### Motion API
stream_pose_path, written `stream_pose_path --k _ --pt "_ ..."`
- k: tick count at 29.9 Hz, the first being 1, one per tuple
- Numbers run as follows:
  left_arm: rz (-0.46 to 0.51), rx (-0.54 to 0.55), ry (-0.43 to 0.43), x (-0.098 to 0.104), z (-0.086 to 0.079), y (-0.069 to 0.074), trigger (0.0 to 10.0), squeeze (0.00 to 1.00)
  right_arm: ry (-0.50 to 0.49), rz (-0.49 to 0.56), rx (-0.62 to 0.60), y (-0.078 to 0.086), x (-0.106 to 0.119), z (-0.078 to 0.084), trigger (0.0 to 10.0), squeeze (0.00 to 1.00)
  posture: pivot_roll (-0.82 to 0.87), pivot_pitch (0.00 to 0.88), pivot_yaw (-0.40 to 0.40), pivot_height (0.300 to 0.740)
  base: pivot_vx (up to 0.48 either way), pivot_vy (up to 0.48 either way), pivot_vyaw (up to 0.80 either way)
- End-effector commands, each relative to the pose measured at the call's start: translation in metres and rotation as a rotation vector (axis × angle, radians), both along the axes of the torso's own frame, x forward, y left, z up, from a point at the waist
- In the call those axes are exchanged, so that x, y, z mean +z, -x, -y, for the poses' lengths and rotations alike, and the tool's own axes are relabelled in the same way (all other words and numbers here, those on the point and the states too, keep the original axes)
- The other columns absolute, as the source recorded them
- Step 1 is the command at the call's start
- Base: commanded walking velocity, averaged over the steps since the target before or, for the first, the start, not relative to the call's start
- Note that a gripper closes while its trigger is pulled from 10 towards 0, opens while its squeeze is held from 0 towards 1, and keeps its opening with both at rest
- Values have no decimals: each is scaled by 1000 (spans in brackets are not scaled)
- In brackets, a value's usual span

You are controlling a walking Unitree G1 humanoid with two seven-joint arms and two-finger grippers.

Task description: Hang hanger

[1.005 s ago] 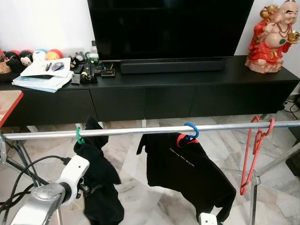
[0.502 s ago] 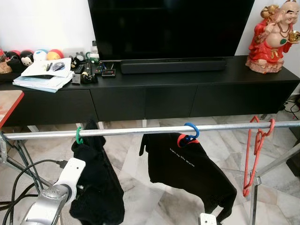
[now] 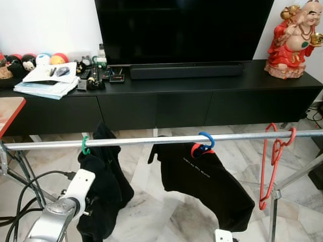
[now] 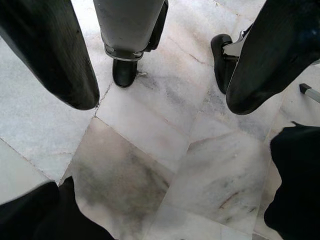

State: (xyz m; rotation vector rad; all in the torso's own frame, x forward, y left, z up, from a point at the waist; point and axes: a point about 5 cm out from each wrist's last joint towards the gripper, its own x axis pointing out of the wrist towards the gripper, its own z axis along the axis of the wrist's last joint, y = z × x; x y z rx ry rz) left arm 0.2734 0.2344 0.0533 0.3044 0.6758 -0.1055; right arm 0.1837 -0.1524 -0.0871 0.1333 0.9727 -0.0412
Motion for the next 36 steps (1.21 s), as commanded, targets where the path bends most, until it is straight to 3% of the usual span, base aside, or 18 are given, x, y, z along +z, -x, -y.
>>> stream_pose_path --k 1,10,16,32,36 --pt "-6 -23 -30 -1 1 0 0 0 -5 -15 -7 3 -2 -1 10000 0 186 70 16 740 0 0 0" --pt "42 -52 -50 3 3 -1 0 0 -3 -15 -5 3 -2 -1 10000 0 186 71 15 740 0 0 0" --pt "237 -92 -1 26 9 -8 0 0 -2 -12 -11 3 -2 -1 10000 0 185 72 15 740 0 0 0" --pt "355 -71 21 39 0 2 0 0 1 -8 -14 3 -1 0 10000 0 183 69 17 740 0 0 0" --pt "309 -107 15 34 1 7 0 0 1 -9 -12 3 -1 0 10000 0 186 68 18 740 0 0 0"
